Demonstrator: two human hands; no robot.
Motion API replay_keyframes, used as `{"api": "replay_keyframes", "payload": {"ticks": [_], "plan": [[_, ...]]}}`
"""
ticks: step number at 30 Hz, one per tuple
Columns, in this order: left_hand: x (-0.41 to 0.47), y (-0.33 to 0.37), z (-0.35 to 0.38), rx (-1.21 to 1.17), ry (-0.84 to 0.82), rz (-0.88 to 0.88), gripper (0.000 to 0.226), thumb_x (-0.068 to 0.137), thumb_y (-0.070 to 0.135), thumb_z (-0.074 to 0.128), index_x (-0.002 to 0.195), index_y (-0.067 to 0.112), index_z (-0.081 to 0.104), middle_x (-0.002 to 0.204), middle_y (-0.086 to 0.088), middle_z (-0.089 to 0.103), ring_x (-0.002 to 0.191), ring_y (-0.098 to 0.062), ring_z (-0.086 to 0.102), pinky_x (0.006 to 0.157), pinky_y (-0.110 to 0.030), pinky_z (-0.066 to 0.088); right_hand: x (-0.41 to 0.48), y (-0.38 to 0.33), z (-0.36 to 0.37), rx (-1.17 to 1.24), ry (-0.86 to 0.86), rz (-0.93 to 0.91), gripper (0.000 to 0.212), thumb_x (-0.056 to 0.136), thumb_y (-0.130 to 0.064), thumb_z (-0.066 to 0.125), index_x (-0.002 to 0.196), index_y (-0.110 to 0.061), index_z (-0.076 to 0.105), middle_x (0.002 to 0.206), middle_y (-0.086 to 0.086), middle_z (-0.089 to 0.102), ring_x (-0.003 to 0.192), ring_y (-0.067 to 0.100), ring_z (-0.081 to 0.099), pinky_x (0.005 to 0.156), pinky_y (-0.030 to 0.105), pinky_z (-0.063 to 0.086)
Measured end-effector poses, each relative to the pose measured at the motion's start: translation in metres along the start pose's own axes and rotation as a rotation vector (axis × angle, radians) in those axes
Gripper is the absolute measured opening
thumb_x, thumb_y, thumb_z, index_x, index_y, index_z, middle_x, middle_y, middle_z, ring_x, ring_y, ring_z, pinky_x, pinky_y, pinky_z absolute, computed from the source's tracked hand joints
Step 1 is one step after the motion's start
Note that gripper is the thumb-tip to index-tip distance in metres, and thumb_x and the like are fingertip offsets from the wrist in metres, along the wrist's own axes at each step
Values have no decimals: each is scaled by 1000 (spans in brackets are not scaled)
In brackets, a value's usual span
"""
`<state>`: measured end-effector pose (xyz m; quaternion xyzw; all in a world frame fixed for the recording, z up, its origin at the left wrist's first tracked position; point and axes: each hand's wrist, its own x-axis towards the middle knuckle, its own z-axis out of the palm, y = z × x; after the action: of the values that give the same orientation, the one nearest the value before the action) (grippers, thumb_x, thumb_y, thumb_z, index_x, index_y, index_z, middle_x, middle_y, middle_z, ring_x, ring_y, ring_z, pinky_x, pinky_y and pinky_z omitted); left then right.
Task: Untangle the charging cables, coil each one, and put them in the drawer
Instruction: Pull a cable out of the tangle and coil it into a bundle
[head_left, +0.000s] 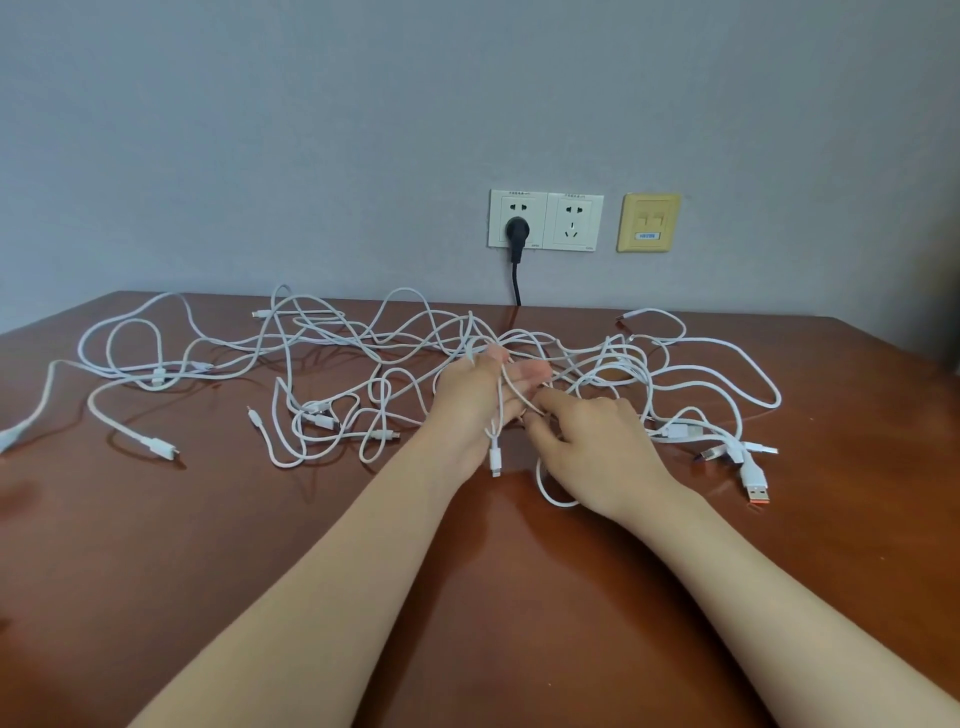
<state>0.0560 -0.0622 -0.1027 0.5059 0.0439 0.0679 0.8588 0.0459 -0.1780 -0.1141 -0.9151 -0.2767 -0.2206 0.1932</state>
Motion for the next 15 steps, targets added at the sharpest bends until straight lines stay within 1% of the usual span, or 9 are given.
{"api": "replay_keyframes", "payload": {"ticks": [2,3,4,5,7,8,10,12,15], "plan": [[1,3,-2,-187,36,-32,24,102,12,33,84,5,47,52,-6,60,44,-11,62,68,-32,58,-1,0,0,-14,-16,-6,27,95,-26,39,68,-24,35,59,-5,46,80,31,52,72,31,22],[3,4,-4,-242,54,-47,26,102,13,33,81,5,47,53,-5,54,38,-9,57,69,-32,57,0,0,0,-20,-26,-5,26,94,-25,40,68,-24,35,56,-6,41,75,29,48,72,31,22],[4,4,-5,-274,61,-60,29,102,14,32,79,6,46,52,-3,48,34,-7,50,64,-28,57,0,1,0,-30,-35,0,25,93,-25,40,69,-24,36,55,-6,40,71,26,44,73,31,22],[6,6,-6,-298,60,-69,31,103,14,30,76,9,44,48,0,44,31,-5,43,55,-21,53,1,2,0,-37,-41,7,23,93,-26,40,70,-24,38,56,-7,41,70,23,41,75,31,23],[8,9,-10,-351,42,-82,34,104,12,26,72,13,40,38,5,38,27,-3,32,37,-13,40,2,4,-2,-43,-54,26,17,92,-27,41,75,-24,43,58,-8,43,71,20,42,80,33,26],[9,10,-12,-364,38,-82,35,104,12,26,72,14,39,37,7,37,27,-2,29,34,-11,33,2,4,-3,-48,-64,38,14,91,-27,42,77,-24,44,59,-9,44,72,20,42,83,34,27],[10,13,-15,-326,56,-61,33,104,13,27,73,15,39,37,7,35,27,-2,26,32,-11,27,4,5,-9,-59,-82,59,9,87,-27,46,79,-24,49,60,-8,47,72,18,43,87,34,28],[8,16,-16,-230,72,-32,32,104,15,28,73,15,38,37,8,34,27,-2,24,32,-12,24,5,5,-15,-75,-78,74,6,82,-25,49,81,-23,55,60,-7,50,71,17,43,88,32,27],[6,18,-15,-132,85,-20,34,104,16,26,72,16,36,36,8,33,27,-1,25,31,-12,20,5,5,-21,-108,-64,73,6,81,-27,49,81,-26,56,66,-8,55,75,17,44,91,31,24]]}}
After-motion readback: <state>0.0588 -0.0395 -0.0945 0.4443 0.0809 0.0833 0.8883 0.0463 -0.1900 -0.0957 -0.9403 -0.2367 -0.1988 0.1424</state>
